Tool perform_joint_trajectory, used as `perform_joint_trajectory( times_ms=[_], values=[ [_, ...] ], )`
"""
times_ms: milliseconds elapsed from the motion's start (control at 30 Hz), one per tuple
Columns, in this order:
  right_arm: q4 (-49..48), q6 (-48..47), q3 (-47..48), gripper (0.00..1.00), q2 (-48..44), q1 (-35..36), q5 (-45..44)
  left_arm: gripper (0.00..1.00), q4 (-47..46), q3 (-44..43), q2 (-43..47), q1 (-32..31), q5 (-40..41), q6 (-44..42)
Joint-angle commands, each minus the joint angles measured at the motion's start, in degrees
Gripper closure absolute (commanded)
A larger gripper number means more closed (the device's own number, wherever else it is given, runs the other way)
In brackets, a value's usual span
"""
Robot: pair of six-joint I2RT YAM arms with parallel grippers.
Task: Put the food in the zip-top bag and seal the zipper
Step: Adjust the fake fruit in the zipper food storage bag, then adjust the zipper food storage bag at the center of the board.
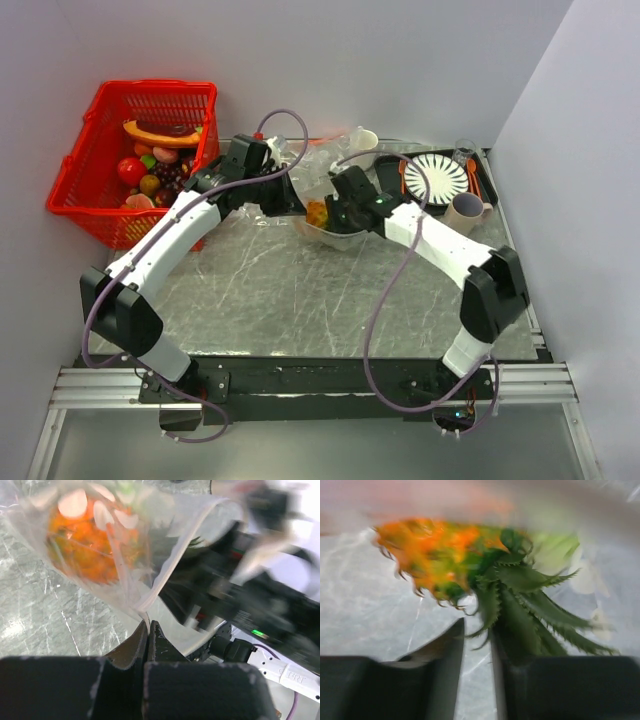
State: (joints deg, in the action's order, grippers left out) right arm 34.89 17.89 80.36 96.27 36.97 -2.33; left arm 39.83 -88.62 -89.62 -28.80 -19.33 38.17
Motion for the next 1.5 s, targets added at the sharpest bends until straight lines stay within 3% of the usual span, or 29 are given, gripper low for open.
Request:
perform_joint_trajectory(
  times_ms=[0,100,300,733,1100,1467],
  values=[
    [1.6,-2.2,2.5,0.59,-7.9,-0.2,-3.0,0.99,-2.9,-2.3,2.3,0.4,-1.5,-0.6],
    [3.8,-2.9,4.6,0.53,-11.2,-0.3,-3.1,0.99,-3.4,-1.8,2.3,0.4,-1.4,-0.6],
    [7.8,-3.4,8.1,0.51,-13.9,-0.3,-5.1,0.99,-3.0,-1.5,2.2,0.4,-1.4,-1.0],
    [10.0,-1.4,3.4,0.40,-16.1,-0.3,-12.1,0.99,-1.5,-2.2,2.3,0.4,0.5,-1.9],
    [11.7,0.5,1.1,0.39,-16.5,-0.2,-21.1,0.99,0.3,-3.7,1.3,0.5,2.0,-3.2],
    [11.8,-1.9,5.2,0.39,-15.2,0.0,-21.8,0.99,1.6,-4.7,0.7,0.6,3.3,-4.1]
  ],
)
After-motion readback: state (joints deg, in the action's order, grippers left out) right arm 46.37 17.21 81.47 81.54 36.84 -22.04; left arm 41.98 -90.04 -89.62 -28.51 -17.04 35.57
